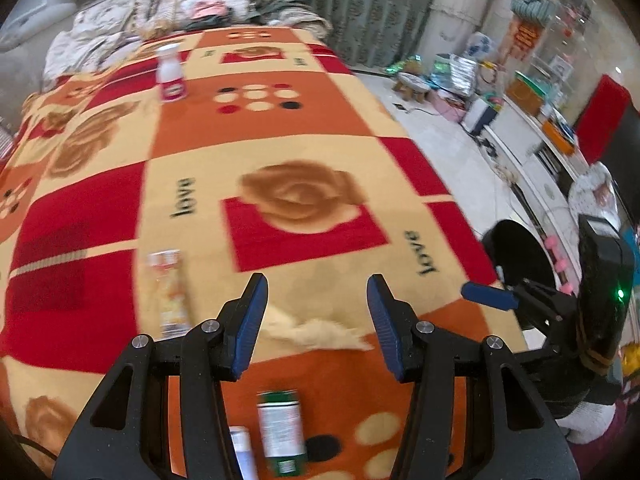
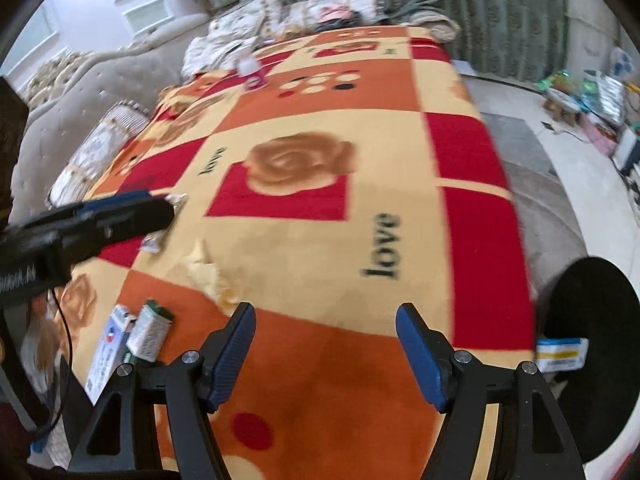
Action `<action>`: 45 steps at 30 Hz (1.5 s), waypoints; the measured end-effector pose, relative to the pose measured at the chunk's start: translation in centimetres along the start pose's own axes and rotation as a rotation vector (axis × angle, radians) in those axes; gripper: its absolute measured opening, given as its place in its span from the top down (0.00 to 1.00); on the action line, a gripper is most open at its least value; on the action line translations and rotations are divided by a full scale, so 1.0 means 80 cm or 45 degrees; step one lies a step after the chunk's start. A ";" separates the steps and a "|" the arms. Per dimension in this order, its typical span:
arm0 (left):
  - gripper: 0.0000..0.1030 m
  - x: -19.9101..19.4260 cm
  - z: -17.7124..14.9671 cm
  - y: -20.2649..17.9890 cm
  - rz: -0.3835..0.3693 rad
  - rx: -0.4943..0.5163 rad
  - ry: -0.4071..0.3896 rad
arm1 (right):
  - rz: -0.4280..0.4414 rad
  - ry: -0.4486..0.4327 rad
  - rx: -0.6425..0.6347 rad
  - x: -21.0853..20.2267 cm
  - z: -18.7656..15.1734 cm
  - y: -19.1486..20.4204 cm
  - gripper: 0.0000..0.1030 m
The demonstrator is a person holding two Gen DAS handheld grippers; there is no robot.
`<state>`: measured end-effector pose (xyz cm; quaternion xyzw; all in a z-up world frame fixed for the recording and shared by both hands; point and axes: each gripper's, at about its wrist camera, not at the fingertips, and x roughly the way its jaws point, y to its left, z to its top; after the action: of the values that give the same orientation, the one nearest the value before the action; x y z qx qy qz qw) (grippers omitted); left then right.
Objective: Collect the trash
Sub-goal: 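Move both open tools back over the bed, then grasp the orange snack wrapper with the left tool while the right tool grasps the beige tissue, then carry wrapper and tissue over the black bin and open both tools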
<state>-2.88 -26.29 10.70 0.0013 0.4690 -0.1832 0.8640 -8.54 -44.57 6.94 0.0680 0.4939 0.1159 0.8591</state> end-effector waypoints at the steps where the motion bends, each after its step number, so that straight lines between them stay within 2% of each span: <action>1: 0.51 -0.003 -0.002 0.013 0.013 -0.016 0.000 | 0.012 0.001 -0.019 0.003 0.001 0.009 0.32; 5: 0.51 -0.010 -0.014 0.064 0.077 -0.088 0.008 | 0.065 0.025 -0.080 0.017 0.002 0.039 0.32; 10: 0.51 -0.011 -0.036 0.120 0.119 -0.192 0.036 | 0.076 0.061 -0.162 0.040 0.004 0.069 0.32; 17: 0.51 0.003 -0.049 0.145 0.098 -0.257 0.078 | 0.111 0.070 -0.248 0.069 0.013 0.097 0.32; 21: 0.51 0.018 -0.042 0.145 0.074 -0.264 0.085 | 0.123 0.080 -0.294 0.083 0.020 0.107 0.45; 26: 0.52 0.044 -0.031 0.145 0.039 -0.280 0.107 | 0.114 0.098 -0.342 0.099 0.021 0.116 0.55; 27: 0.52 0.048 -0.029 0.144 0.039 -0.279 0.108 | 0.110 0.091 -0.350 0.099 0.022 0.116 0.60; 28: 0.52 0.056 -0.026 0.144 0.042 -0.278 0.110 | 0.105 0.086 -0.356 0.100 0.023 0.117 0.71; 30: 0.53 0.067 -0.022 0.143 0.031 -0.280 0.114 | 0.126 0.090 -0.346 0.102 0.027 0.115 0.76; 31: 0.58 0.071 -0.021 0.143 0.023 -0.281 0.116 | 0.133 0.093 -0.345 0.104 0.028 0.115 0.77; 32: 0.69 0.076 -0.021 0.142 0.016 -0.281 0.125 | 0.126 0.088 -0.360 0.104 0.028 0.117 0.78; 35: 0.83 0.081 -0.021 0.139 0.034 -0.261 0.122 | 0.115 0.082 -0.381 0.102 0.027 0.119 0.80; 39: 0.86 0.074 -0.023 0.137 0.022 -0.256 0.130 | 0.152 0.040 -0.326 0.086 0.031 0.108 0.80; 45: 0.86 0.046 -0.018 0.118 0.009 -0.218 0.073 | 0.150 -0.019 -0.288 0.058 0.035 0.095 0.80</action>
<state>0.79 -18.36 5.32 -0.0657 0.5076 -0.1394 0.8477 -4.87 -36.01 6.22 0.0003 0.4664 0.2207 0.8566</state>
